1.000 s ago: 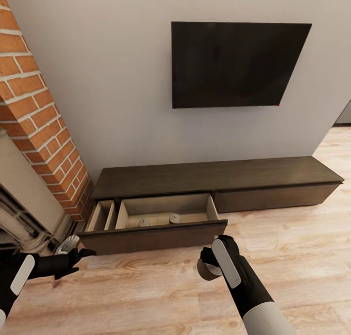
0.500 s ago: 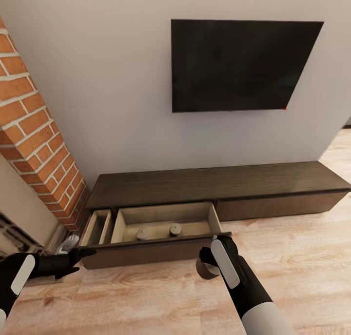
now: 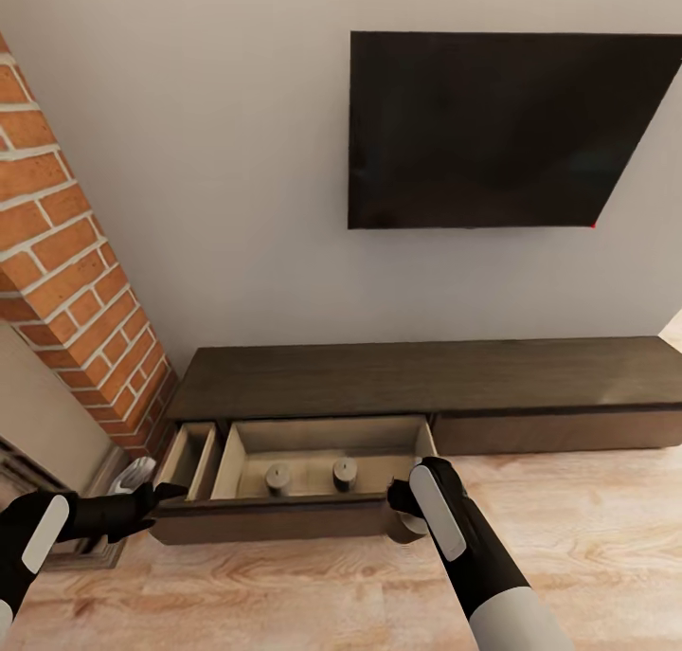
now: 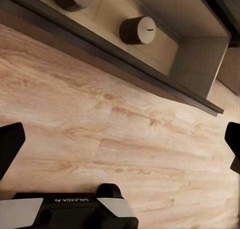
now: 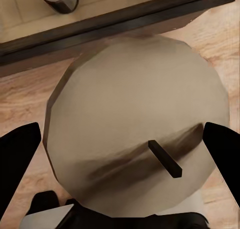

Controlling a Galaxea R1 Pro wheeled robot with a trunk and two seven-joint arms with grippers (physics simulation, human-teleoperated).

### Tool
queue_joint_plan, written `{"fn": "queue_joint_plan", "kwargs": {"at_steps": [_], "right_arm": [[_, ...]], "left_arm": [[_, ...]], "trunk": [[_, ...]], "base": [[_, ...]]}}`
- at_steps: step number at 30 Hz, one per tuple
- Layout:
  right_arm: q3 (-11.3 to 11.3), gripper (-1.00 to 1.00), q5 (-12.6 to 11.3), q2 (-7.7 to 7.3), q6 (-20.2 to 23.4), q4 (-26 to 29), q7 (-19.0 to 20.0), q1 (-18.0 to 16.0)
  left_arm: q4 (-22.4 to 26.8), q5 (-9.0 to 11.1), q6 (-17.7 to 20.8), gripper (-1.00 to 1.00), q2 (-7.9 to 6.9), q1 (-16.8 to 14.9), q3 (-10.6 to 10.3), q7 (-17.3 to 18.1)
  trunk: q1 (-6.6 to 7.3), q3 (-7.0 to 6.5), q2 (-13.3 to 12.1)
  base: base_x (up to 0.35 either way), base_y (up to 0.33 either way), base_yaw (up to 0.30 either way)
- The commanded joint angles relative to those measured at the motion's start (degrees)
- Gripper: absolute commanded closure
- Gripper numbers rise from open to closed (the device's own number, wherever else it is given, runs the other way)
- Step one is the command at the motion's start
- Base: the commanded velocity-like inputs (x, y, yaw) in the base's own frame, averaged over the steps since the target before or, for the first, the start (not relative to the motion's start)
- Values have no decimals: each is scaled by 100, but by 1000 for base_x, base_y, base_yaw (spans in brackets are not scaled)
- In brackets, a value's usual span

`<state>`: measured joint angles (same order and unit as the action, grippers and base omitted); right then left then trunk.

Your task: Place each of the two pumpkins and all three candles from the living room inside a cabinet in the living room (use any cabinet), then make sure every cabinet is closed, and position the cauldron so it is next to a table in the living room.

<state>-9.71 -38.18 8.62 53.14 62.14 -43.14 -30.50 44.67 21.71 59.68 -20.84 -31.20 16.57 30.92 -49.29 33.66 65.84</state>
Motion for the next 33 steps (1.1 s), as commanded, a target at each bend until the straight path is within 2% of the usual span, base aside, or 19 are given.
{"fn": "queue_joint_plan", "kwargs": {"at_steps": [1,21,27,33], "right_arm": [[2,100,-5,0,-6,0,7,0],[-8,100,-5,-5,-14,0,8,0],[-15,100,8,-1,-14,0,7,0],[-12,100,9,-1,-14,0,8,0]], "left_arm": [[-1,0,0,-100,0,0,0,1],[-2,0,-2,-100,4,1,5,-5],[-2,-5,-2,-100,9,0,4,-7],[-2,-6,-3,-100,9,0,1,-7]], "trunk": [[0,0,0],[0,0,0],[0,0,0],[0,0,0]], "base": [[256,-86,72],[183,-15,9],[154,-87,188],[50,-24,46]]}}
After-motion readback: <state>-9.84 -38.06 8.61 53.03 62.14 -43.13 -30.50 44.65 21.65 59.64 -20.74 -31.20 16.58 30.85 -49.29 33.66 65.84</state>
